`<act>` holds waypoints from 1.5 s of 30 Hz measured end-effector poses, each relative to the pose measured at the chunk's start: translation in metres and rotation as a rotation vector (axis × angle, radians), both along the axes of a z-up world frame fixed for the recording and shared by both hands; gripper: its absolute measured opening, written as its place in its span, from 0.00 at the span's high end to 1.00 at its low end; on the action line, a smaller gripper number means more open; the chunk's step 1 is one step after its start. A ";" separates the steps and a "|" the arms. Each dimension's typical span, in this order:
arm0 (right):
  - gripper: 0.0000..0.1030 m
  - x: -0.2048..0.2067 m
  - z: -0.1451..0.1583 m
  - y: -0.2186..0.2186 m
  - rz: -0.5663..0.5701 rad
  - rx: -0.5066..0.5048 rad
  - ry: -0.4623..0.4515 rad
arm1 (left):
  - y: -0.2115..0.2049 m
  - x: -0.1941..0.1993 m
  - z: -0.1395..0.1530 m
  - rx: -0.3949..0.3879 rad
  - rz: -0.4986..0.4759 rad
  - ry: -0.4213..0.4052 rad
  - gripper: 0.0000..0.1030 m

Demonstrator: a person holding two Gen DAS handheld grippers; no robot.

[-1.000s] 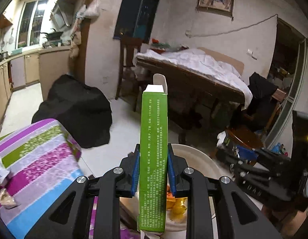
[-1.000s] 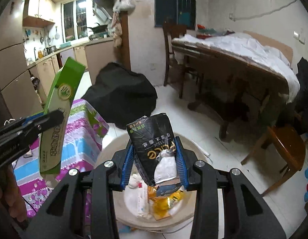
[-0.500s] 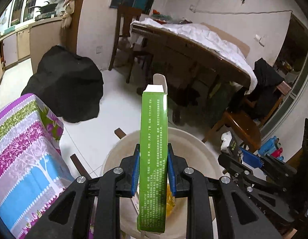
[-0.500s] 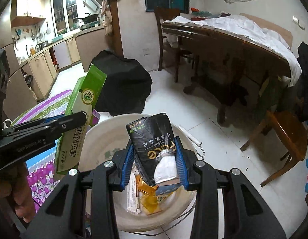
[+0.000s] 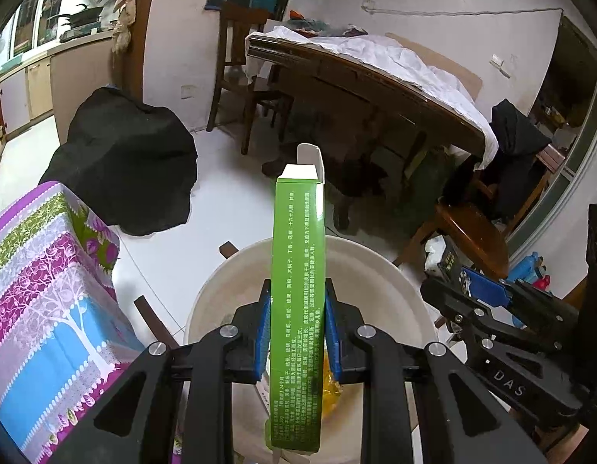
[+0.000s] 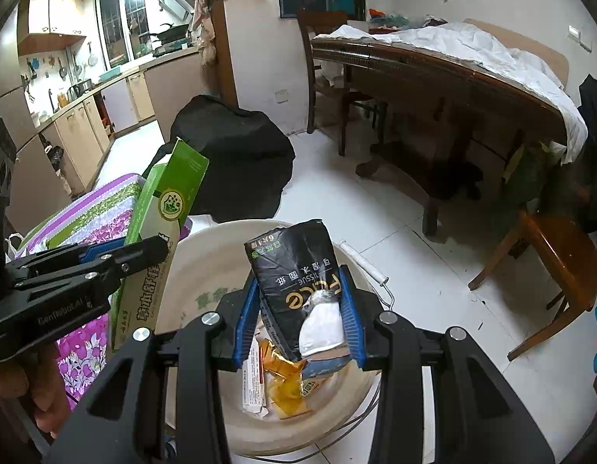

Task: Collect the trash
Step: 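Carry green box and black packet over the white basin, then open both tools over the basin and return toward the table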

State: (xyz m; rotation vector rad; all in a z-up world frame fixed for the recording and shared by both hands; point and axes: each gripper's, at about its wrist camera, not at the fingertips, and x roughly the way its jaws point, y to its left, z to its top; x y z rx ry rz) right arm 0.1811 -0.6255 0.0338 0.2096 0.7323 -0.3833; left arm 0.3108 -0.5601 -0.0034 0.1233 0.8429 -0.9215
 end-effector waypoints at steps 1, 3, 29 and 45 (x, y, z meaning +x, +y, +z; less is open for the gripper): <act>0.64 0.000 -0.001 -0.001 0.002 0.002 0.001 | -0.001 0.000 -0.001 0.000 -0.001 0.000 0.76; 0.64 0.001 -0.002 -0.002 0.003 0.004 0.004 | -0.002 -0.001 -0.002 0.001 -0.003 0.001 0.76; 0.47 -0.013 -0.007 -0.008 -0.006 0.029 -0.027 | 0.007 0.003 -0.005 0.024 0.017 -0.007 0.38; 0.24 -0.085 0.021 0.140 0.236 -0.063 -0.316 | 0.163 -0.011 0.006 -0.016 0.062 -0.114 0.38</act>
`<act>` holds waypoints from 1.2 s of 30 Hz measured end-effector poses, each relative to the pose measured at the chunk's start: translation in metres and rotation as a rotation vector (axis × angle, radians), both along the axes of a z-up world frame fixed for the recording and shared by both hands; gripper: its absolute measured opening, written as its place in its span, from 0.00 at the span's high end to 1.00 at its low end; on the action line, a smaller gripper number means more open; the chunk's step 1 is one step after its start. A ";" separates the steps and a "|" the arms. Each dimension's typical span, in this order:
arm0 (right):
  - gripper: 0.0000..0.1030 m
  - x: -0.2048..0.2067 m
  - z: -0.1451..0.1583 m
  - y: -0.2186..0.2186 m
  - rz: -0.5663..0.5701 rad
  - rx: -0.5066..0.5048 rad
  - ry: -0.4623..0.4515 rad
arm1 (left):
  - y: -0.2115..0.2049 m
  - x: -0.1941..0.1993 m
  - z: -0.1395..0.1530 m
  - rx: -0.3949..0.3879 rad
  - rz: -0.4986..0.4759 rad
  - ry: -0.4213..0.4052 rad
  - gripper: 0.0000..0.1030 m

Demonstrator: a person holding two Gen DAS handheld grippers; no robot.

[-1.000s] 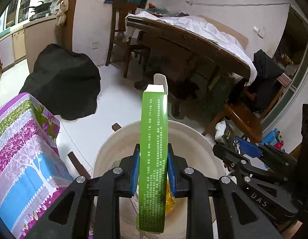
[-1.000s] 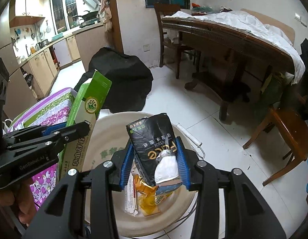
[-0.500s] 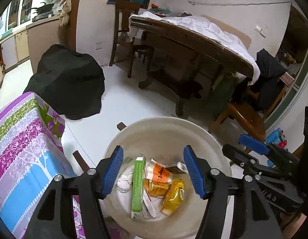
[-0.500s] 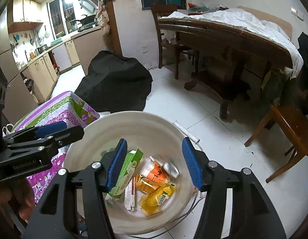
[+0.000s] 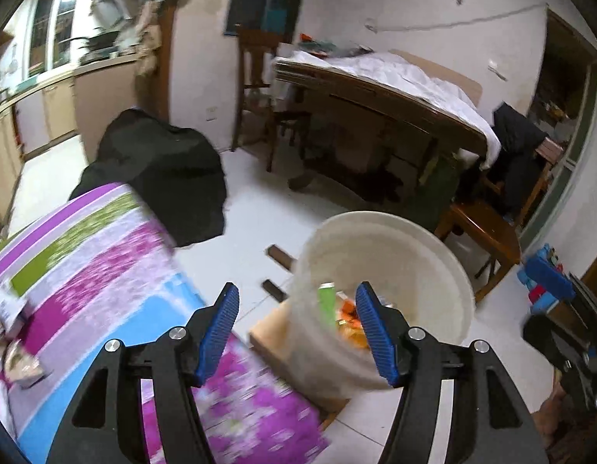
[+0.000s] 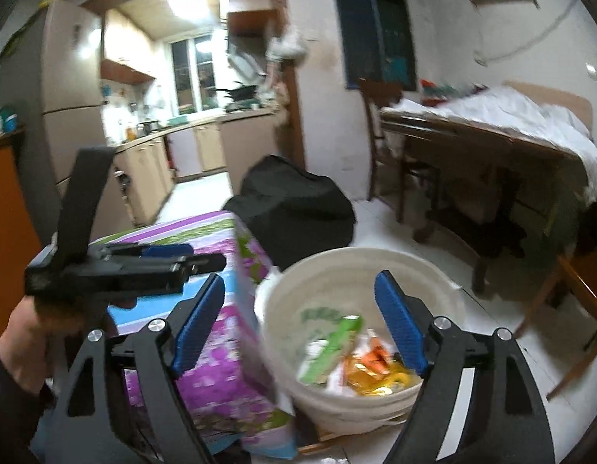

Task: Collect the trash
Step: 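Open both tools over the basin and return toward the table, then grasp the white face mask with the left tool while the right tool grasps the clear rice bag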

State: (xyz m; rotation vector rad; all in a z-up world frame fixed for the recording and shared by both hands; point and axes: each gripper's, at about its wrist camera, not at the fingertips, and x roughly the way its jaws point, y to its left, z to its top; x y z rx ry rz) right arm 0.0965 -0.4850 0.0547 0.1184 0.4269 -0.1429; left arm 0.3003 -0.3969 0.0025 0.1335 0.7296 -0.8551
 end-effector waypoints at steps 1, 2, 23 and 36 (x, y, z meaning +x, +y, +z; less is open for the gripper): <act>0.23 -0.001 -0.001 0.010 0.019 -0.012 0.000 | 0.019 0.003 -0.001 -0.003 0.026 0.000 0.38; 0.23 0.000 -0.002 0.020 0.034 -0.025 -0.001 | 0.034 0.005 -0.003 -0.005 0.043 0.006 0.38; 0.18 0.043 -0.036 0.139 0.323 0.022 0.059 | 0.395 0.067 -0.051 0.117 0.630 0.104 0.32; 0.18 0.057 -0.055 0.160 0.383 0.028 0.138 | 0.385 0.098 -0.107 0.249 0.579 0.120 0.30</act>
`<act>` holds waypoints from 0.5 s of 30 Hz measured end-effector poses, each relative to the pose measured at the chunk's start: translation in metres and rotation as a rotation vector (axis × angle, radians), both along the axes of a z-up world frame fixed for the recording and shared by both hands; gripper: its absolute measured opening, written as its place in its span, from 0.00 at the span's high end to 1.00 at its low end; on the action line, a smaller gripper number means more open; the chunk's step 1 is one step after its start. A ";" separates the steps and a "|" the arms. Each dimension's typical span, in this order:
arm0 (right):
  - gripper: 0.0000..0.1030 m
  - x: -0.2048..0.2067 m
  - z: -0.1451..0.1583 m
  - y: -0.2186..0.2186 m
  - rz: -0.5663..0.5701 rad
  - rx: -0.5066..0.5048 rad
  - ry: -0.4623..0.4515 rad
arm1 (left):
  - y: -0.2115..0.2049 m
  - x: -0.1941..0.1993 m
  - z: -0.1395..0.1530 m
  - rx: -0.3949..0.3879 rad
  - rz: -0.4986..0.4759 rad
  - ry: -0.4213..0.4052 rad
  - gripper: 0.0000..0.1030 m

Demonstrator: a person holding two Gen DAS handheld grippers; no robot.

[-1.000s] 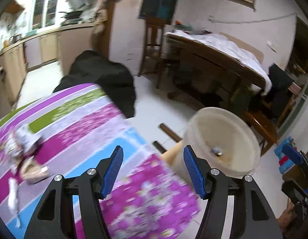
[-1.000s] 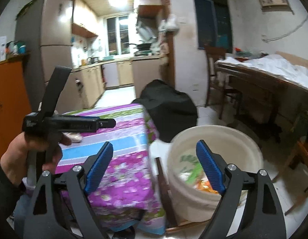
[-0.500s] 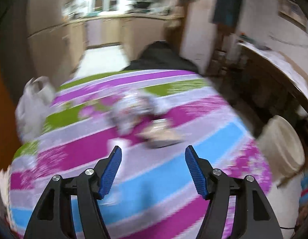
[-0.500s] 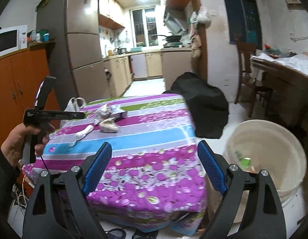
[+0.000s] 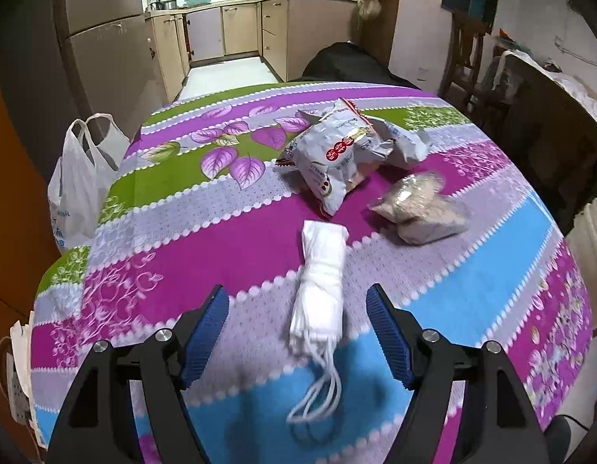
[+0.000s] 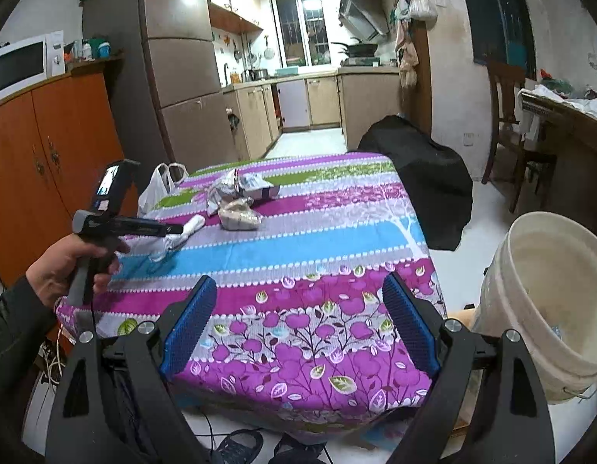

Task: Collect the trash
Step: 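Grasp the white face mask with the left tool while the right tool grasps the clear rice bag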

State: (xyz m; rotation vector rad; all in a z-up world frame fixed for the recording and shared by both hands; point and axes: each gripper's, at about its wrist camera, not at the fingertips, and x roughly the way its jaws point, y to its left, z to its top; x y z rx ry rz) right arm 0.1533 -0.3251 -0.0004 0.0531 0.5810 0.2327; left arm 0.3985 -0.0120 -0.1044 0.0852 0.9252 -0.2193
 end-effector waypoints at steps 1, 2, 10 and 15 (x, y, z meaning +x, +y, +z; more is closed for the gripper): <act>0.18 0.002 -0.002 0.001 0.008 -0.001 0.007 | -0.005 0.003 -0.003 0.000 -0.011 0.006 0.39; 0.18 0.006 -0.003 0.004 0.024 -0.001 0.016 | -0.011 0.006 -0.006 0.006 -0.024 0.012 0.48; 0.18 0.059 -0.013 0.038 0.154 0.001 0.081 | -0.009 0.010 -0.017 -0.003 -0.031 0.000 0.73; 0.32 0.126 -0.022 0.079 0.267 -0.017 0.142 | 0.004 -0.007 -0.007 -0.043 -0.032 -0.047 0.74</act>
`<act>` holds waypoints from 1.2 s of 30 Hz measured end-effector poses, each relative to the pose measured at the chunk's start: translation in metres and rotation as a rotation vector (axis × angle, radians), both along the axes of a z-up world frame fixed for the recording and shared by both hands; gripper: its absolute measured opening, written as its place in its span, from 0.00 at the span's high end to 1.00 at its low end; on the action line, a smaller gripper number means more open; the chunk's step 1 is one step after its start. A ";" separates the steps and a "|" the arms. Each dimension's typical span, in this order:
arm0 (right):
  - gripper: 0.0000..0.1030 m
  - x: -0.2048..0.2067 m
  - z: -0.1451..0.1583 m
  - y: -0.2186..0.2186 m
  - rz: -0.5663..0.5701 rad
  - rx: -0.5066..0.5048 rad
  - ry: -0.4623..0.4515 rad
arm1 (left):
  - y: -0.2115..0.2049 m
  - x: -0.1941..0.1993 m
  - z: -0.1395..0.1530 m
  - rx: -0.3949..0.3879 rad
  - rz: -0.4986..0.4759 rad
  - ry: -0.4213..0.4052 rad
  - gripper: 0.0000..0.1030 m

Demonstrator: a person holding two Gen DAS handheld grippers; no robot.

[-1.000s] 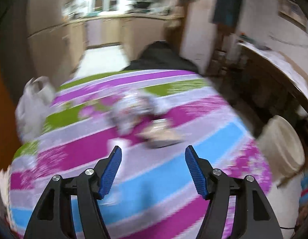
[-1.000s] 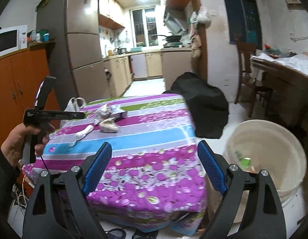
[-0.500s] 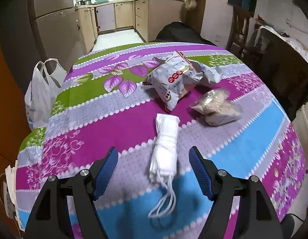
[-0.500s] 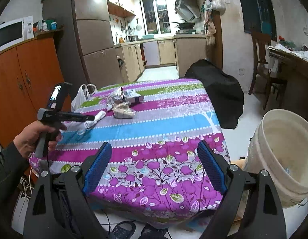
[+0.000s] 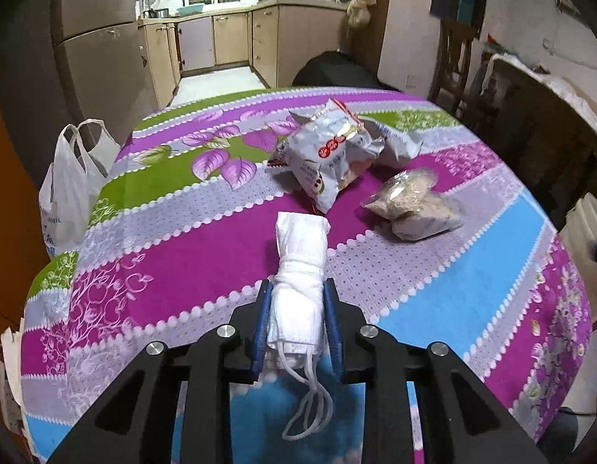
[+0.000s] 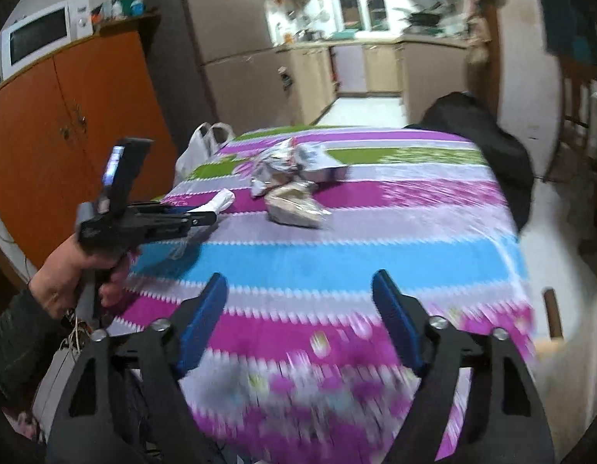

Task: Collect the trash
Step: 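Grasp the white face mask with the left tool while the right tool grasps the clear rice bag, then carry face mask and rice bag over the white basin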

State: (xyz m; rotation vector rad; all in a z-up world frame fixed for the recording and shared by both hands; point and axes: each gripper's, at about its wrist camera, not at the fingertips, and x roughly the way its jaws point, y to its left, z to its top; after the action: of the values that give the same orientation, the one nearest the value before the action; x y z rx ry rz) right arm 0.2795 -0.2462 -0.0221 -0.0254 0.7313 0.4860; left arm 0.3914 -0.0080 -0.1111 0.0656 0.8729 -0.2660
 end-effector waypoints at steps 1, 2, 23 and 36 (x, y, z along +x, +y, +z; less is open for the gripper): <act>0.33 0.016 -0.003 0.011 0.019 -0.020 0.011 | 0.004 -0.003 0.001 -0.018 0.006 -0.004 0.74; 0.33 0.030 -0.007 0.020 0.032 -0.036 0.024 | 0.006 -0.004 0.003 -0.032 0.008 -0.004 0.74; 0.61 0.121 -0.049 0.082 -0.017 -0.182 0.069 | 0.007 -0.006 0.002 -0.146 0.037 -0.009 0.73; 0.67 0.001 0.040 0.020 -0.182 -0.048 -0.173 | -0.030 -0.073 0.064 -0.155 0.026 -0.220 0.73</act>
State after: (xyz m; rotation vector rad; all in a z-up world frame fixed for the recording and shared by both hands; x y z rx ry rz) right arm 0.2801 -0.2260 0.0177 -0.0441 0.5696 0.2880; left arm 0.3188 -0.0375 -0.0474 -0.0604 0.6325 -0.2953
